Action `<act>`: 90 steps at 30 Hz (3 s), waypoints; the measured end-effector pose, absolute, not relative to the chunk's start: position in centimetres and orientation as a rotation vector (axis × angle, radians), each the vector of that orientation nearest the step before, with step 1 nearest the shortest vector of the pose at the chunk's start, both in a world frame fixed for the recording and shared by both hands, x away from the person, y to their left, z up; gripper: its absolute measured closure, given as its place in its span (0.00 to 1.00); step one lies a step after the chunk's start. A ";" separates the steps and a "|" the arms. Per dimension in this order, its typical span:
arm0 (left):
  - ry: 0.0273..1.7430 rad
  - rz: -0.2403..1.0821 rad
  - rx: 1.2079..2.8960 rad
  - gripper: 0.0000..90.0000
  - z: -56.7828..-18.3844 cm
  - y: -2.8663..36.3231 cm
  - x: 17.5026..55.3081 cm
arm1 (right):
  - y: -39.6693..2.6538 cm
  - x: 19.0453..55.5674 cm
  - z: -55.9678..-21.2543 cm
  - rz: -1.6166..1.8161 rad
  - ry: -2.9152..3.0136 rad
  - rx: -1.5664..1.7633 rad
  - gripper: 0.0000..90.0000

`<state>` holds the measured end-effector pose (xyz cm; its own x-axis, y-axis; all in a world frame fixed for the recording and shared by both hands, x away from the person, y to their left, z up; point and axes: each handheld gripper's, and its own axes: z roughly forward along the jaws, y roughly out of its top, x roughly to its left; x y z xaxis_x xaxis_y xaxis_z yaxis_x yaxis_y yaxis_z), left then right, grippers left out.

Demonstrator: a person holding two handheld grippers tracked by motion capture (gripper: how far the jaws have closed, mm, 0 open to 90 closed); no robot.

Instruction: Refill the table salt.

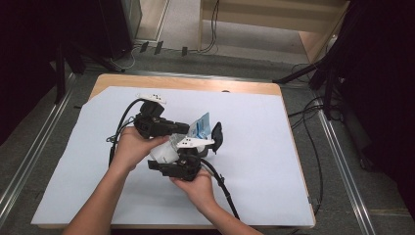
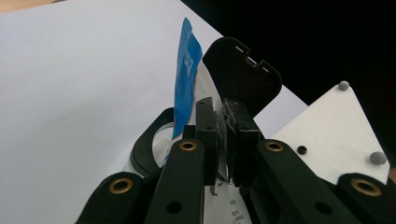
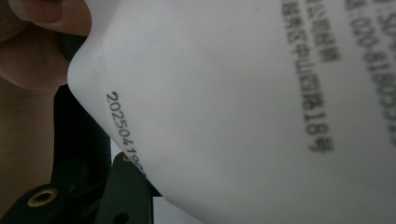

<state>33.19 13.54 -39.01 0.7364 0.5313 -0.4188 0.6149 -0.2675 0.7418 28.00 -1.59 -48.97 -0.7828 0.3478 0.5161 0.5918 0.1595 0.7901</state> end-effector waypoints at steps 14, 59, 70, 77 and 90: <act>0.879 -0.108 1.927 0.96 -39.0 13.4 33.2 | -1.8 28.0 -48.9 -1.675 -2.232 -0.940 0.69; 0.869 -0.108 1.930 0.95 -39.2 13.1 33.1 | -2.0 28.2 -48.9 -1.666 -2.213 -0.928 0.76; 0.873 -0.109 1.915 0.95 -38.9 13.3 33.0 | -1.8 28.1 -49.0 -1.684 -2.190 -0.924 0.72; 0.868 -0.106 1.908 0.95 -38.9 13.3 33.0 | -1.8 28.2 -49.0 -1.690 -2.167 -0.922 0.72; 0.862 -0.130 1.925 0.95 -39.0 13.1 33.2 | -2.0 28.2 -49.1 -1.691 -2.154 -0.923 0.71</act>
<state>33.23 13.06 -39.00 0.7421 0.5106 -0.4342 0.6158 -0.2636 0.7425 28.22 -1.96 -49.15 -0.7677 0.3231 0.5534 0.6142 0.1250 0.7792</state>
